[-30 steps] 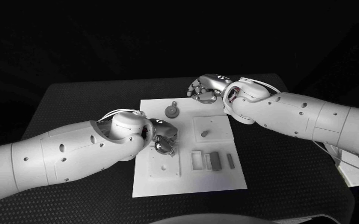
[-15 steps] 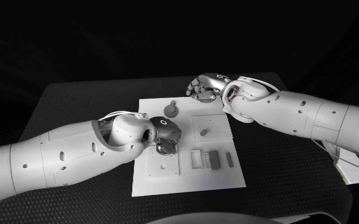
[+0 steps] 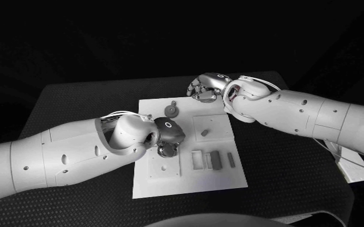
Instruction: Assemble the parts on the task board
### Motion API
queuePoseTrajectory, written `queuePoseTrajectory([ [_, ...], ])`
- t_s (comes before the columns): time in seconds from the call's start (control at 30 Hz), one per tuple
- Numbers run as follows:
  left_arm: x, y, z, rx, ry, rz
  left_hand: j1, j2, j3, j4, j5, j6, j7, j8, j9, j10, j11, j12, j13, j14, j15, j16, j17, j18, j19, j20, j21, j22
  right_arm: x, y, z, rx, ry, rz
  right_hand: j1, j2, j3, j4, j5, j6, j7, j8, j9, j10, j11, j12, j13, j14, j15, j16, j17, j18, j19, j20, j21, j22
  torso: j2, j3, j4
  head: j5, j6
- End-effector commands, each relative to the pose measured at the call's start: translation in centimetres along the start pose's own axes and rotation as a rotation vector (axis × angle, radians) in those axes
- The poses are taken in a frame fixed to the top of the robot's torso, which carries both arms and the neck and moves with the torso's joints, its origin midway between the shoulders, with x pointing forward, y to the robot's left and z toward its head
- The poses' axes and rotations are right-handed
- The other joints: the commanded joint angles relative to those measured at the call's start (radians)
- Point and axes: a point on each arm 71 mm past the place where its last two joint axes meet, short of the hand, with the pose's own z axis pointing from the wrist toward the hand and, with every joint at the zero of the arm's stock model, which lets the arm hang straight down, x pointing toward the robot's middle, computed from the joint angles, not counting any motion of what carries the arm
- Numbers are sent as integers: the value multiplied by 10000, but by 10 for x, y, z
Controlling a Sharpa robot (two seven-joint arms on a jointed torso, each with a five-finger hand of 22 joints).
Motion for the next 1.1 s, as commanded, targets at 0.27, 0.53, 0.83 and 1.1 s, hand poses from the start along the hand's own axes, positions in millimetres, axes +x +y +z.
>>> queuePoseTrajectory([
  [0.27, -1, -1, 1, 195, 193, 785, 62, -21, 67, -20, 51, 350, -343, 59, 15, -9, -34, -60, 18, -7, 26, -45, 18, 163, -85, -20, 17, 4, 1, 0, 0, -84, 139, -10, 45, 84, 51, -22, 31, -232, 333, 54, -16, 6, 94, 22, 12, -25, 65, -15, 12, 296, -22, -35, 55, 151, 0, -9, 15, -95, -19],
  [0.53, 2, 2, 0, 262, 409, 747, 48, -25, 74, 5, 50, 340, -382, 40, 29, -39, -44, -84, 22, -60, 35, -91, 26, 143, -136, -8, -11, -2, 1, 1, 0, -95, 152, -6, 44, 86, 51, -21, 31, -230, 333, 55, -19, 5, 94, 23, 11, -24, 66, -15, 12, 296, -21, -35, 55, 151, -1, -10, 22, -138, -44],
  [0.83, 4, 2, -2, 403, 534, 570, 30, -26, 73, 24, 48, 331, -396, 25, 40, -52, -46, -96, 29, -103, 46, -125, 33, 129, -176, 0, -33, -7, 1, 1, 0, -91, 160, -5, 43, 88, 52, -20, 31, -228, 334, 56, -22, 5, 95, 24, 11, -24, 66, -16, 13, 296, -20, -35, 56, 150, -1, -11, 23, -154, -68],
  [1.1, 6, 3, -3, 479, 594, 457, 17, -6, 74, 35, 42, 305, -403, 5, 54, -81, -46, -114, 38, -157, 60, -165, 45, 116, -224, 10, -60, -12, 1, 1, 0, -91, 179, -4, 42, 89, 52, -20, 31, -225, 334, 58, -24, 4, 95, 25, 11, -24, 67, -16, 13, 296, -19, -36, 56, 149, 0, -8, 19, -165, -80],
])
